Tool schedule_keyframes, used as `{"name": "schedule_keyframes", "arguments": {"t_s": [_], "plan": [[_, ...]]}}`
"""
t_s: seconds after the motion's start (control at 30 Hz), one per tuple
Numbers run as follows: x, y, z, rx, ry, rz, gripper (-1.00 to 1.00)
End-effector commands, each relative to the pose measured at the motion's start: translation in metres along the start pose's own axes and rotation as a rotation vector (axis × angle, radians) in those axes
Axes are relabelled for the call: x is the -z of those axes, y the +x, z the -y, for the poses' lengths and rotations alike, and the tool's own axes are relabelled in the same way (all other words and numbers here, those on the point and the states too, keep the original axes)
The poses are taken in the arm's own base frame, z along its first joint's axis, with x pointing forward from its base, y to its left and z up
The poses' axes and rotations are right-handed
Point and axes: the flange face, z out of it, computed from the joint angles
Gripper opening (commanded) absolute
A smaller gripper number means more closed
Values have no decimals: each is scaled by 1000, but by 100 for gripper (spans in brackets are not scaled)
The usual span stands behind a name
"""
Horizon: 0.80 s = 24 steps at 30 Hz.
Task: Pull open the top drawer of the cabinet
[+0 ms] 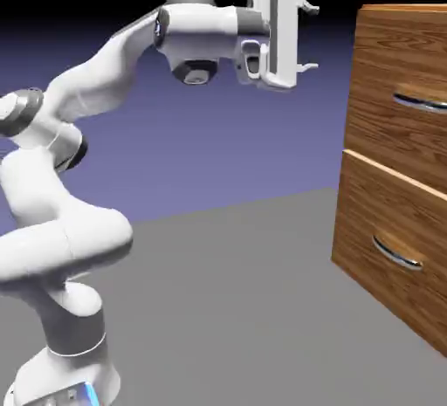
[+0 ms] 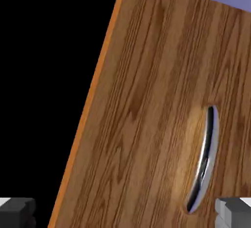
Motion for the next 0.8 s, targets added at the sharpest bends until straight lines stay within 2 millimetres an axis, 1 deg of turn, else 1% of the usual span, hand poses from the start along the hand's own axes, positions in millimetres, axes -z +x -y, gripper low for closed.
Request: {"name": "schedule_keyframes", "arguments": {"t_s": [0.0, 0.13, 0.23, 0.37, 0.5, 0.53, 0.7, 0.73, 0.77], "plan": [[-9, 0, -5, -13, 2, 11, 0], [-50, 8, -25, -65, 1, 51, 0], [-83, 23, -41, -106, -7, 77, 0], [-128, 55, -63, -168, -25, 107, 0], [-170, 99, -83, -236, -46, 130, 0], [-170, 99, -83, -236, -46, 130, 0], [-217, 92, -84, -236, -46, 130, 0], [-219, 92, -84, -236, -46, 130, 0], [-219, 92, -84, -236, -46, 130, -100]]}}
